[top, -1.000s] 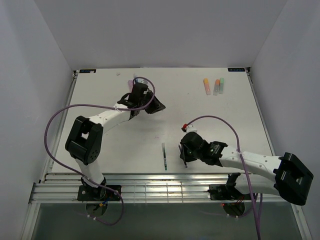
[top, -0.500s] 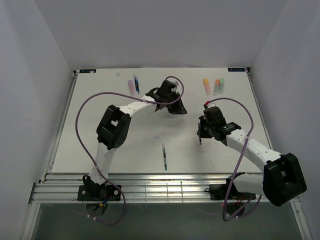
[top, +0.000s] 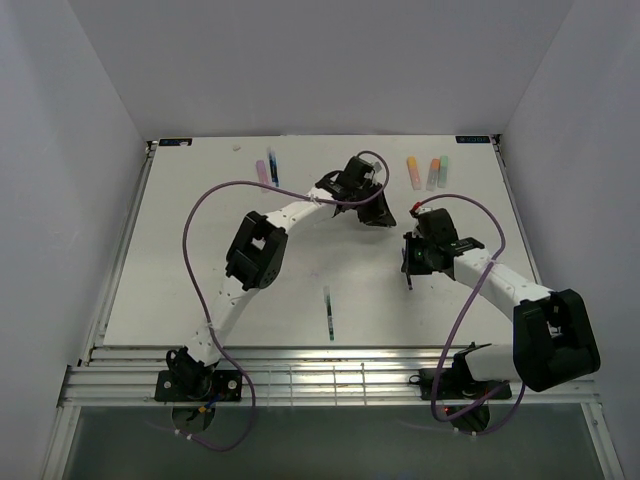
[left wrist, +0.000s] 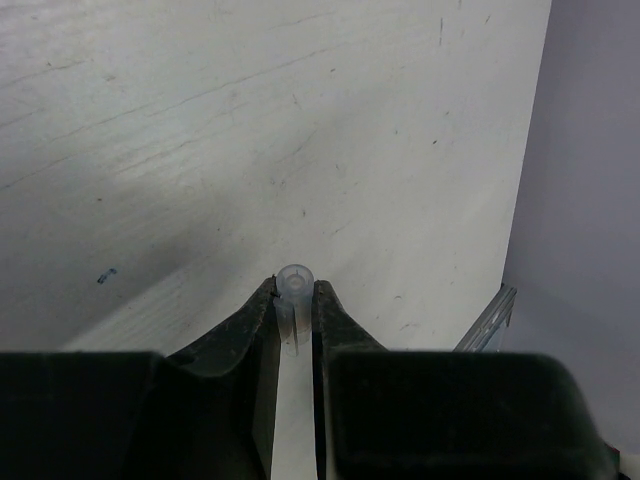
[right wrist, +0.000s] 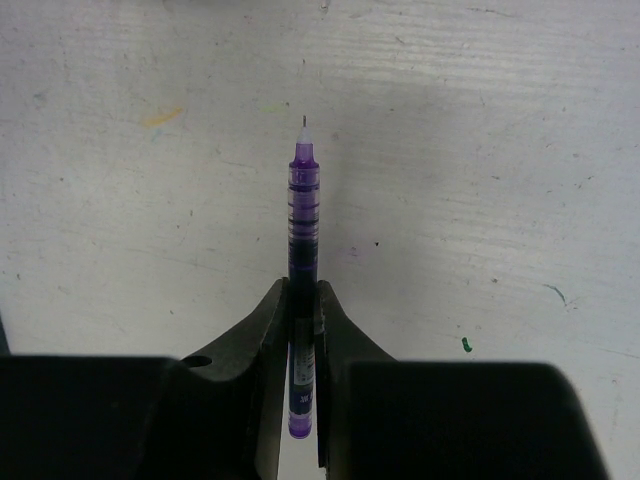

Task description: Open the pen caps

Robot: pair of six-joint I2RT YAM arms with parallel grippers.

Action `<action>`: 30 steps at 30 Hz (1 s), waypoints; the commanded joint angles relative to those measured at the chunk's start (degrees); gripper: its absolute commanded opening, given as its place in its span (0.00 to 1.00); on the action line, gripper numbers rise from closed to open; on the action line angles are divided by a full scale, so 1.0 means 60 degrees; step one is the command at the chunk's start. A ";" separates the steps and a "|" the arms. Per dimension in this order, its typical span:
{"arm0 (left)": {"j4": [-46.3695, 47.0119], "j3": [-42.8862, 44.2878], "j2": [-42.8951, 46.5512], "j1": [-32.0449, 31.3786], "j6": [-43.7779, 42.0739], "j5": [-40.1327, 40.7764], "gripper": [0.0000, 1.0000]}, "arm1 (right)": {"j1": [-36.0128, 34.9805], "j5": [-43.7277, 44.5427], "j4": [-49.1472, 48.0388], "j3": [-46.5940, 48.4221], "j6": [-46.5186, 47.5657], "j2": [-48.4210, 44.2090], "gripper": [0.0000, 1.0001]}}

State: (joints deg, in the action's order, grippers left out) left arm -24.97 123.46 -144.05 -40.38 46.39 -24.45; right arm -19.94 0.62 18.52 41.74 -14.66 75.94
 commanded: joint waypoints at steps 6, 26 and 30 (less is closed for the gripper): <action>-0.0218 0.0196 -0.0162 -0.0491 0.0222 -0.0072 0.01 | 0.0160 -0.0338 -0.0070 -0.0276 0.0304 -0.0352 0.08; -0.0716 -0.0508 0.0000 -0.0521 0.0457 0.0867 0.17 | 0.1507 -0.0470 -0.0084 0.1302 0.0713 0.1505 0.08; -0.0731 -0.0508 -0.0059 -0.0506 0.0457 0.0852 0.19 | 0.1508 -0.0528 -0.0157 0.2036 0.0889 0.2225 0.08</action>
State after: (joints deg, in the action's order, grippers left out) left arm -26.50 121.93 -146.50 -43.68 49.87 -22.06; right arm -10.90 -1.17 18.96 49.69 -11.35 87.44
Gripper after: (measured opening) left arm 0.242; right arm 0.155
